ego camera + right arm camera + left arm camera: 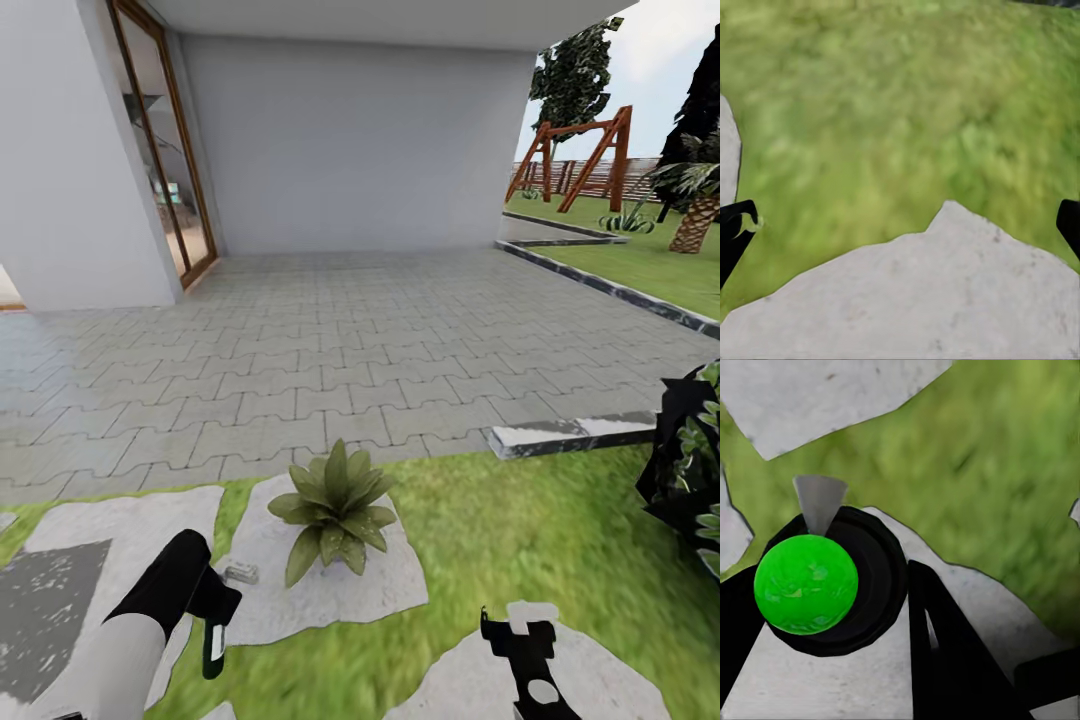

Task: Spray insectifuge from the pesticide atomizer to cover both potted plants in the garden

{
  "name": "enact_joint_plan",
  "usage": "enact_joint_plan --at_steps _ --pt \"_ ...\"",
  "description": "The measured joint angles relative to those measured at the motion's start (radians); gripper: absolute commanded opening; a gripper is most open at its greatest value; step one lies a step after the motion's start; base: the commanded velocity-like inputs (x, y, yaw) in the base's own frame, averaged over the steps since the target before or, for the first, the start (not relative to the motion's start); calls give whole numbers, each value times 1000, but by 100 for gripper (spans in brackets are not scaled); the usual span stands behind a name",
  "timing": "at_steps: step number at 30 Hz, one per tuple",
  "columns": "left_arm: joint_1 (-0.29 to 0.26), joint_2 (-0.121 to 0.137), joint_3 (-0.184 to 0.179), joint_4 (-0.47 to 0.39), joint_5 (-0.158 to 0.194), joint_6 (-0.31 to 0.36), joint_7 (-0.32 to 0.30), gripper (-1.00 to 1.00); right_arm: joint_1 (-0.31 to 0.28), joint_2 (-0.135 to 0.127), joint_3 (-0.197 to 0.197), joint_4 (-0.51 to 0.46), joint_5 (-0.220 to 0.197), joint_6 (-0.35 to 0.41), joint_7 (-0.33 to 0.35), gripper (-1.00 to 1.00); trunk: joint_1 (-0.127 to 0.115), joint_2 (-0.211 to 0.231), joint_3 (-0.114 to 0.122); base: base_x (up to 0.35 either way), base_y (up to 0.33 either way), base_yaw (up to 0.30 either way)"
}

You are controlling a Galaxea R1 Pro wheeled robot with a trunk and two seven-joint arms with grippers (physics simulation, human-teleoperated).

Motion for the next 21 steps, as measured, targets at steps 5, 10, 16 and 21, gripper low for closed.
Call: enact_joint_plan --at_steps 5,10,16,21 --pt "0 -1 -2 1 3 -2 -3 -100 0 -1 -1 36 1 0 0 100 0 0 2 44 84 -211" --pt "0 -5 -27 1 6 -4 -11 -100 0 -2 -2 46 2 0 0 100 0 0 4 3 5 -251" --pt "-1 11 -126 -5 6 -6 -166 -100 0 -4 -1 47 1 0 0 100 0 0 8 0 0 -254" --pt "-2 74 -158 -14 -2 -12 -236 -100 0 -5 -1 46 1 0 0 100 0 0 11 0 0 -235"
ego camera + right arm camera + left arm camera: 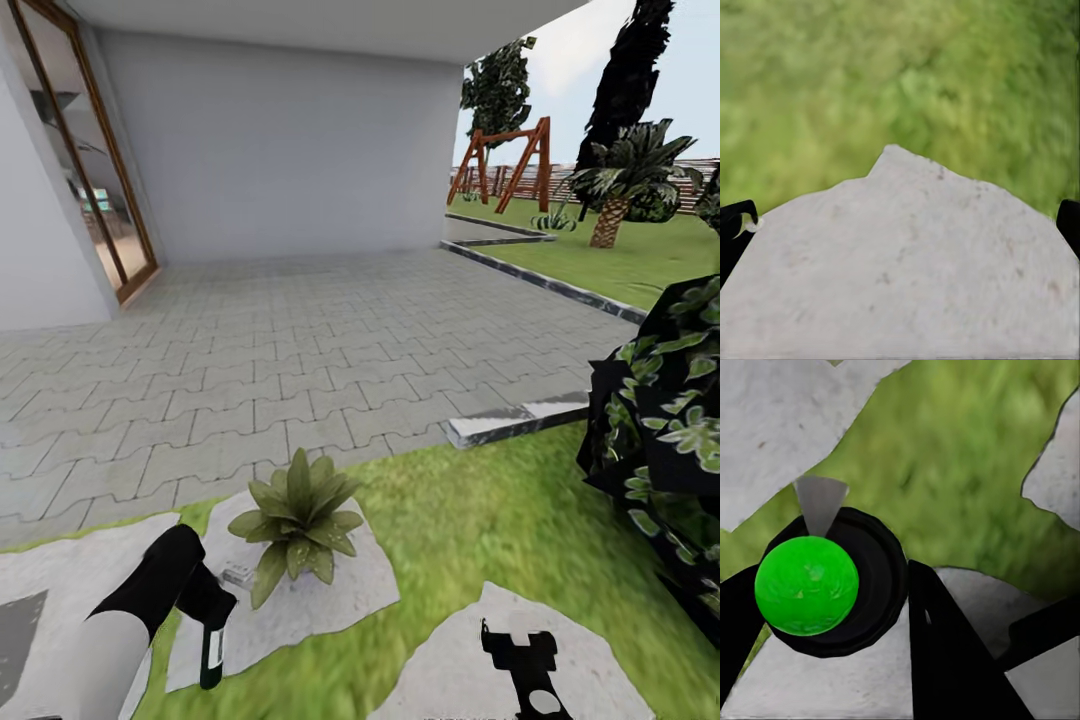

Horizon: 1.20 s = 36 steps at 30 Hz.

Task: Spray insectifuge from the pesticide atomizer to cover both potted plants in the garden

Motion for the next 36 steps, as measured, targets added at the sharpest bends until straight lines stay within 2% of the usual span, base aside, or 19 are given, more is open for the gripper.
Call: enact_joint_plan --at_steps 2,4,5,7,9,17,26,36 --pt "1 4 -7 0 3 2 -1 -100 0 0 0 0 0 0 -1 100 0 0 1 -14 13 -80" --pt "2 0 -30 2 4 3 0 -100 -1 0 -1 0 1 -1 -1 100 0 0 1 -131 124 -24" --pt "2 -3 -68 6 5 4 1 -100 0 0 0 1 0 -1 -1 100 0 0 1 -202 195 -7" --pt "2 -8 -119 12 4 8 0 -100 0 0 0 2 0 -1 0 100 0 0 1 -217 220 -3" --pt "2 -12 -136 14 3 10 2 -100 0 0 0 3 0 -1 0 100 0 0 1 -160 267 -1" --pt "2 -14 -140 15 12 14 0 -100 0 0 0 2 0 -2 -2 100 0 0 1 -17 330 -14" --pt "2 -31 -138 15 16 15 -3 -100 0 0 -1 1 -1 0 -3 100 0 0 5 0 330 -228" --pt "3 -41 -140 17 15 12 2 -100 0 -8 1 2 -2 0 -4 100 0 0 11 -1 42 -244"
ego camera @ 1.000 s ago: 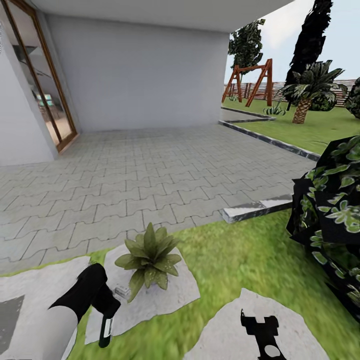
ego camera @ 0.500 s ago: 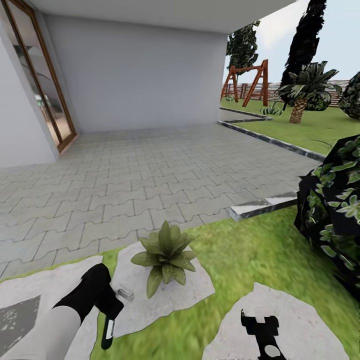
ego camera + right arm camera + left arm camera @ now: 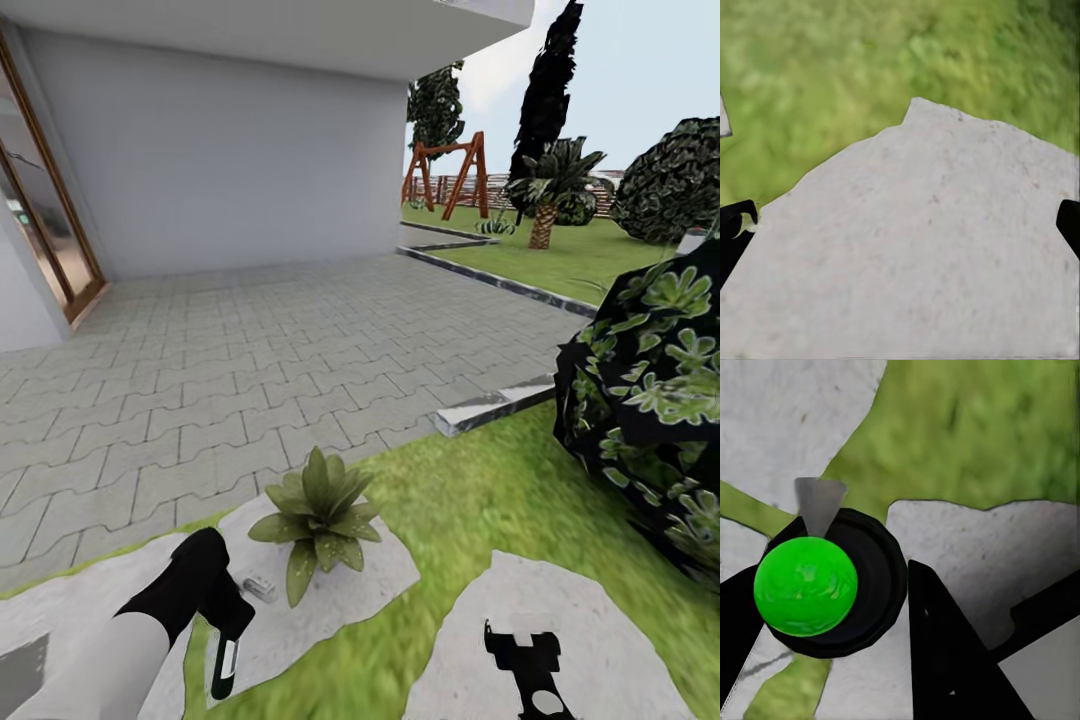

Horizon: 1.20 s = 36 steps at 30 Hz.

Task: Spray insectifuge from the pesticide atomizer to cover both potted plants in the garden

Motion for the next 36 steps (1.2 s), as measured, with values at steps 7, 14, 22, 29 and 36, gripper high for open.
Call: enact_joint_plan --at_steps 7,14,22,29,36 --pt "-1 2 1 -3 -8 3 1 -100 0 -1 0 0 0 0 0 100 0 0 4 -201 158 -244" --pt "-6 4 2 -15 -5 7 -1 -100 0 -1 1 1 0 0 0 100 0 0 8 -45 319 -244" --pt "-26 10 0 -20 -13 29 -4 -100 0 -3 1 1 -1 0 0 100 0 0 11 31 337 -117" --pt "-40 7 -1 -19 -14 31 -4 -100 0 -6 1 2 0 0 0 100 0 0 11 -15 337 -1" --pt "-46 11 -1 -28 -12 30 -5 -100 0 -6 1 1 0 0 0 100 0 0 12 188 292 -72"
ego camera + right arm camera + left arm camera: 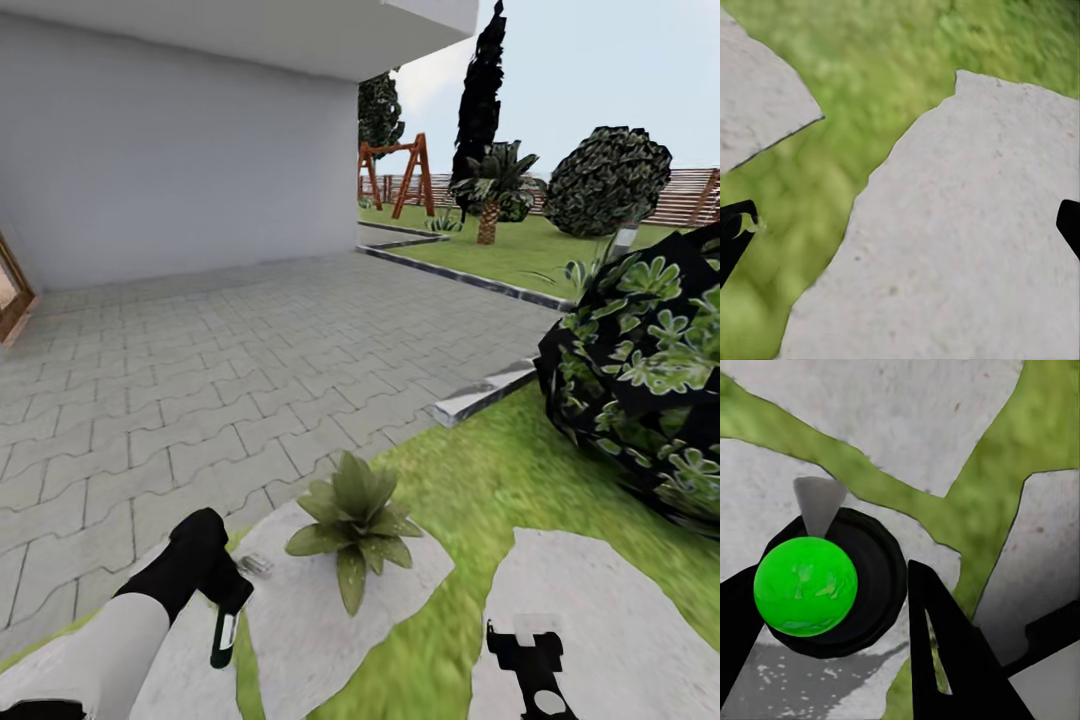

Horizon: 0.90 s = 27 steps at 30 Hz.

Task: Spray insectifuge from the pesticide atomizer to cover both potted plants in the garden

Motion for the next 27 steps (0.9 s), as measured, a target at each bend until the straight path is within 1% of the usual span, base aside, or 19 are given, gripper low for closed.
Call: enact_joint_plan --at_steps 5,8,14,16,19,23,27 --pt "-10 -3 -3 -64 0 0 -1 -100 0 0 0 0 0 0 0 100 0 0 5 285 155 -209" --pt "-8 -7 -6 -68 1 0 -2 -100 0 0 0 0 0 0 0 100 0 0 8 122 20 -216" --pt "3 -9 -11 -69 0 -2 -4 -100 0 0 0 0 0 0 0 100 0 0 13 15 2 -213" --pt "3 -6 -11 -69 -1 -2 -4 -100 0 0 0 0 0 0 0 100 1 0 15 -79 9 -122" --pt "4 1 -8 -70 -1 -2 -4 -100 0 0 0 0 0 0 0 100 1 0 15 -250 127 -26" --pt "4 1 -8 -70 2 -1 -4 -100 0 0 0 0 0 0 0 100 1 0 15 -200 239 -22" --pt "3 2 -3 -69 1 0 -4 -100 0 0 0 0 0 0 0 100 1 0 15 -36 296 -214"
